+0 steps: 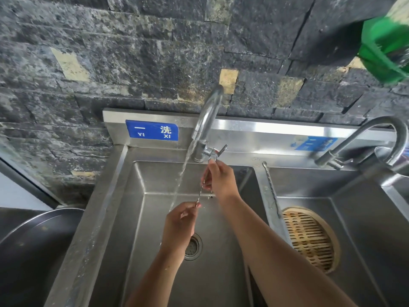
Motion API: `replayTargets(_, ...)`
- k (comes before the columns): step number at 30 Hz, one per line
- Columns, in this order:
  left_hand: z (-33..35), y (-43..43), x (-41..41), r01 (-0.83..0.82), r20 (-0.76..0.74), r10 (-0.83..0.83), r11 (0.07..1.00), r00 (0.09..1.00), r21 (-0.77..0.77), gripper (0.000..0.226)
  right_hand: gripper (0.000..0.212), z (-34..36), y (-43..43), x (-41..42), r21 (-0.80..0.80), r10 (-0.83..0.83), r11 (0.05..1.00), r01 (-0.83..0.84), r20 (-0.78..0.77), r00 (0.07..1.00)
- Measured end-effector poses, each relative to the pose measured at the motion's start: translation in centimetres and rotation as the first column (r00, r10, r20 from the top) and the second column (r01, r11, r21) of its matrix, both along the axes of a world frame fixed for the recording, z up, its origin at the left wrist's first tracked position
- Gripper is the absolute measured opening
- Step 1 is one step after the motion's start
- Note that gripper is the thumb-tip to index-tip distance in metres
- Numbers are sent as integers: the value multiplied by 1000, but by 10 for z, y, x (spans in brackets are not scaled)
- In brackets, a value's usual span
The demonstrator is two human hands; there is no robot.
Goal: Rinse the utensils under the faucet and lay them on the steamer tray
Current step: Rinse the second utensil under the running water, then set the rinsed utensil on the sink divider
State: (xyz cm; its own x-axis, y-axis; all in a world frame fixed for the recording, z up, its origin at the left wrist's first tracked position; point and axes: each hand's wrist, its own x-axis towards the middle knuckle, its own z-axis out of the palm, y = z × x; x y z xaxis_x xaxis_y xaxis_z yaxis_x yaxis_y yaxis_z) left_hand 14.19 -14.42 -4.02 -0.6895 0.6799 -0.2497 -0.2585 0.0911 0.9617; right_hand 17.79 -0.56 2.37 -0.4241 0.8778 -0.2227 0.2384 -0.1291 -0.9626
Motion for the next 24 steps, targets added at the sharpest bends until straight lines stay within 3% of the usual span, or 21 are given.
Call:
replayTargets(3,-4,22,19,29,13,-29,1000,999,0,22,43,-4,22,24,-28,-17,999,17,-30,999)
replayTargets(9,-16,91,72,68,162,-67,998,984,3,33,20,-38,83,86,-29,82,996,-81,38,996)
replayTargets(14,-19,158,121,98,213,-92,995,973,-19,33,35,-63,144,139,7,138,990,-139,73,988)
replayTargets(17,-20,192,142,108,276,-91,993,957,-48,33,21,-73,181,155,38,113,992,-120,155,981)
replayTargets(21,-25,230,156,160,207,-126,975,970,-152,36,22,-89,224,164,56,146,985,-165,262,954)
replayTargets(24,-38,251,158,82,68,-66,960,996,-267,30,18,-105,248,162,49,164,980,-191,341,926)
